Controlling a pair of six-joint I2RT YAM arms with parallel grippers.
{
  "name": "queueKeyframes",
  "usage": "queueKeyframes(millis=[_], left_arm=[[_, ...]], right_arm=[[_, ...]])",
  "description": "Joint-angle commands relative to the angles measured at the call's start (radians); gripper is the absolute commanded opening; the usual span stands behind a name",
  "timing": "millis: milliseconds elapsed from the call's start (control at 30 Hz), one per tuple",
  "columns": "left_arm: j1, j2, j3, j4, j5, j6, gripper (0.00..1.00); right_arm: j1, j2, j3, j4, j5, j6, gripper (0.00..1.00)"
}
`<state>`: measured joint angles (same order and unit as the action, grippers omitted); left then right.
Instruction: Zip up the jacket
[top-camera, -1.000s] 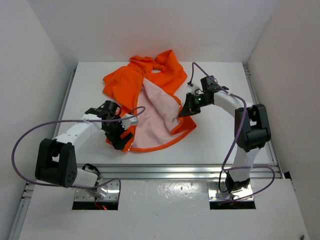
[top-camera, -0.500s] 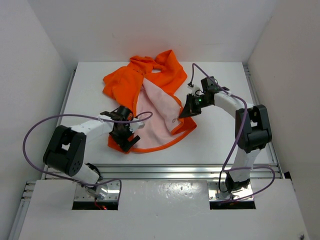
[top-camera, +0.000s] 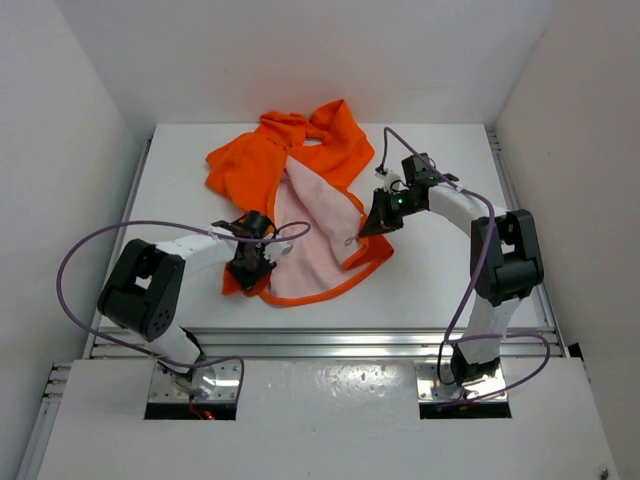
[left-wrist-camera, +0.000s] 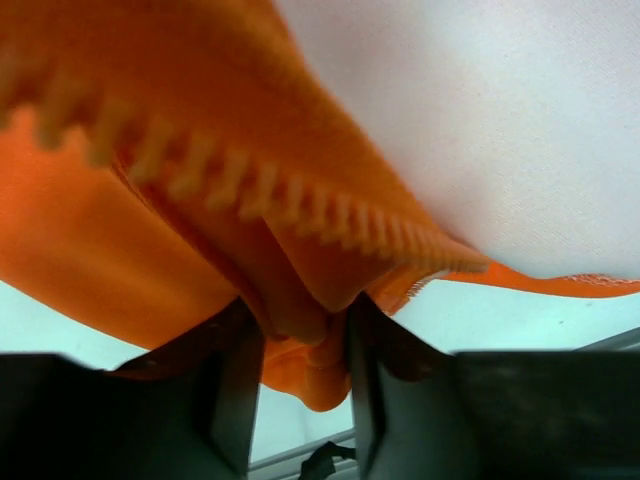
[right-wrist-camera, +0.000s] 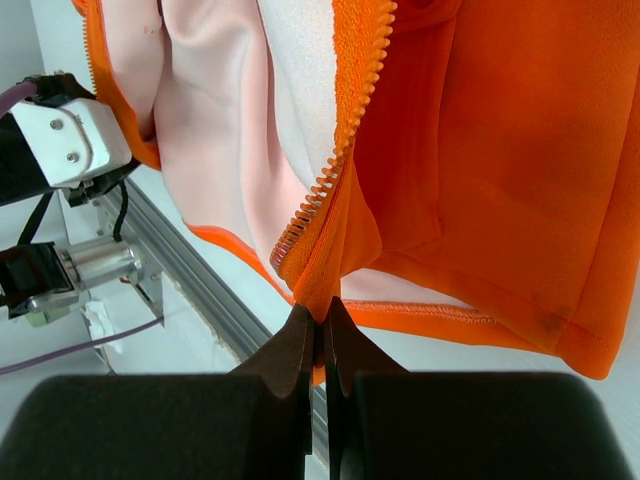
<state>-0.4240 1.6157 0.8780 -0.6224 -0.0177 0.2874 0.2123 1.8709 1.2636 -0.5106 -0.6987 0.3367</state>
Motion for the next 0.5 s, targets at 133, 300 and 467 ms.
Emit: queueKeyframes(millis=[133,300,467], left_arm=[[0.08,-0.074,0.009,0.003,0.217,0.068,0.26],[0.184,-0.213,0.076,-0.108,0.372,0.133,0.0],[0.234,-0.289,0.232,-0.166,0.45,0.095,0.0]], right_arm=[[0.001,-0.049,0.017,0.0,-0.01,-0.016,0.0],[0.004,-0.047,0.026,0.009,-0.036,-0.019,0.0],[0.001,-0.058,0.039,0.053,-0.137,-0.016,0.0]])
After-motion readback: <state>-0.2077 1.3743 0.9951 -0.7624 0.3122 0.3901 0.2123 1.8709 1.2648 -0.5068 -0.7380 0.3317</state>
